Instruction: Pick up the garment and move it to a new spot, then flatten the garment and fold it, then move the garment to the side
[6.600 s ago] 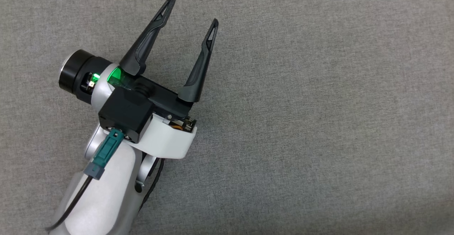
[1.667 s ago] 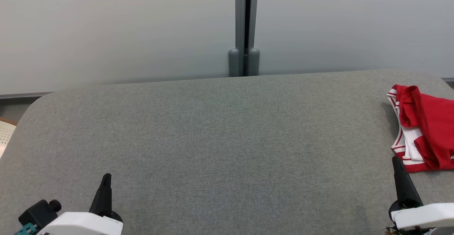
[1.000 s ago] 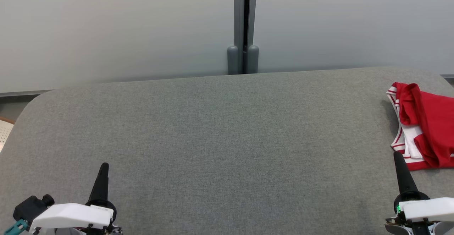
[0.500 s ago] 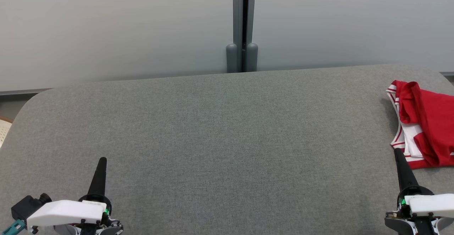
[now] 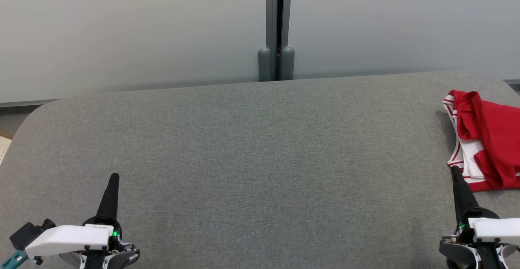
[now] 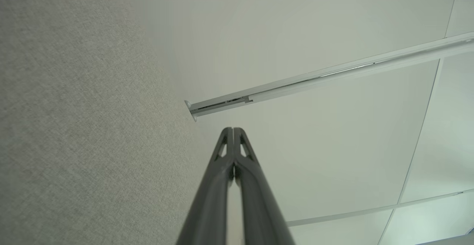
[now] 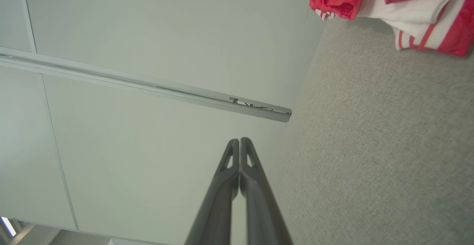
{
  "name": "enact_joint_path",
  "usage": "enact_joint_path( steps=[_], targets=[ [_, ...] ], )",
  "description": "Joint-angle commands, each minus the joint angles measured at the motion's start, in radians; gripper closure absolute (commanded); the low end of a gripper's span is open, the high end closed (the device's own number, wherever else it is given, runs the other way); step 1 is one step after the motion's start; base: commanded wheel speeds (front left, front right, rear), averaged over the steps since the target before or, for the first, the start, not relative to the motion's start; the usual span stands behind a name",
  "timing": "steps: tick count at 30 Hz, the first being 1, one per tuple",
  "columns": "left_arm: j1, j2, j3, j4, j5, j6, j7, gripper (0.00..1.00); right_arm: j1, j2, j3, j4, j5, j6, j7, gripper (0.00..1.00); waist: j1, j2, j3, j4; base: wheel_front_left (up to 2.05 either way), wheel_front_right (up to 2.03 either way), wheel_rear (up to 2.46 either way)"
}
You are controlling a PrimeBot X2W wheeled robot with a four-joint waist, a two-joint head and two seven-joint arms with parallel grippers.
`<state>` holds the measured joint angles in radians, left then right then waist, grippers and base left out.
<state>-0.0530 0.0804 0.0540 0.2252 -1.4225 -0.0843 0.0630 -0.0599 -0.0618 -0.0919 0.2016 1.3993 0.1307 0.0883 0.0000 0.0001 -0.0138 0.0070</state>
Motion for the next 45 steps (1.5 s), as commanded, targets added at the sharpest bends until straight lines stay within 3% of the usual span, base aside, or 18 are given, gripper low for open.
enact_joint_path(
  steps=[1,30,45],
  targets=[
    [-0.028,0.002,0.01,-0.003,-0.018,-0.009,0.006,1.0,-0.015,-0.003,-0.006,-0.001,0.023,0.0,0.005,1.0,0.0,-0.0001,0.001,0.0,0.0,0.0,0.0],
    [-0.064,-0.024,0.056,0.022,-0.201,-0.051,0.047,1.0,-0.055,0.009,-0.02,0.046,0.223,0.0,0.027,1.0,0.0,-0.0001,0.017,-0.007,0.0,0.0,0.0],
    [-0.061,-0.025,0.057,0.022,-0.195,-0.05,0.047,1.0,-0.055,0.009,-0.021,0.046,0.217,0.0,0.026,1.0,0.0,-0.0001,0.017,-0.007,0.0,0.0,0.0]
  ],
)
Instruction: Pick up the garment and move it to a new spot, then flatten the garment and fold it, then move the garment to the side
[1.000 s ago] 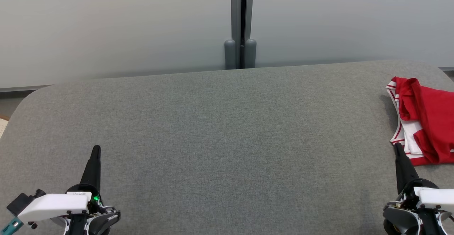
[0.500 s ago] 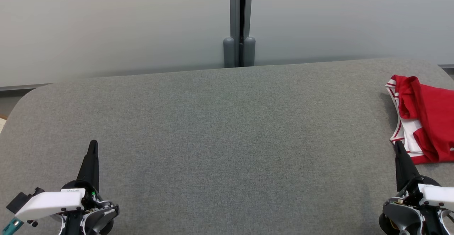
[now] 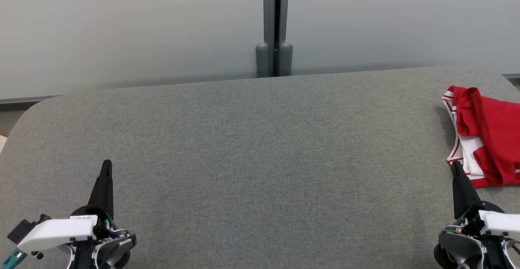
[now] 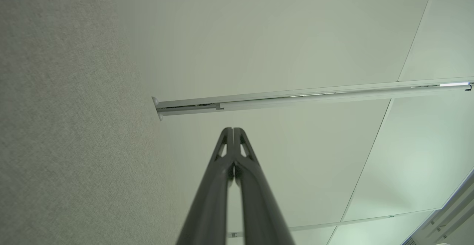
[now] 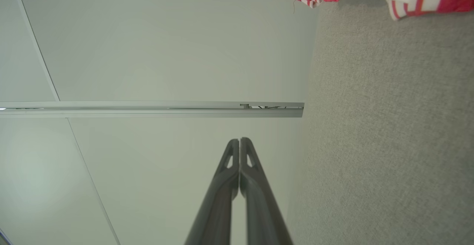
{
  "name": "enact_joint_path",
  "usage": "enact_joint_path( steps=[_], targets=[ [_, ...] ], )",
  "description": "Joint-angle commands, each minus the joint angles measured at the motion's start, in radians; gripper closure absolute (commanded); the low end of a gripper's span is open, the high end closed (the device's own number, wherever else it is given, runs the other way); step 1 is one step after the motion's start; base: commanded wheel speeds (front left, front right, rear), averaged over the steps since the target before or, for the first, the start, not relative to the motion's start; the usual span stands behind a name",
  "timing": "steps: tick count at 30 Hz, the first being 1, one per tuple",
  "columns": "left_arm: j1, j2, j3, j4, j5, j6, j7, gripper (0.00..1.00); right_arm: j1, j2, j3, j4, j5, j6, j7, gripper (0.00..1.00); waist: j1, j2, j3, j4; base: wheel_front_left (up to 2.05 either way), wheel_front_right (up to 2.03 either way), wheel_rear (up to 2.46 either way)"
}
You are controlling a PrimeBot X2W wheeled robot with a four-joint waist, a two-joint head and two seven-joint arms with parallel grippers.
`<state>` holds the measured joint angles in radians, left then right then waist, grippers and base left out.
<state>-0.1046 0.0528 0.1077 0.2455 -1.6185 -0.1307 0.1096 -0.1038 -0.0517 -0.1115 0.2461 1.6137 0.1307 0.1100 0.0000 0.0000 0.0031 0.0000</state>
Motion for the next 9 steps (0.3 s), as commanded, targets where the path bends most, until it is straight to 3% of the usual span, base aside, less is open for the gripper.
enact_joint_path(
  steps=[1,9],
  targets=[
    [-0.009,0.003,0.004,0.001,0.001,-0.004,0.001,1.0,-0.011,-0.001,-0.001,0.001,0.002,0.0,0.004,1.0,0.0,0.0,0.0,0.0,0.0,0.0,0.0],
    [-0.009,0.002,0.005,0.001,0.002,-0.004,0.002,1.0,-0.011,-0.001,-0.002,0.001,0.002,0.0,0.004,1.0,0.0,0.0,0.0,0.0,0.0,0.0,0.0]
  ],
)
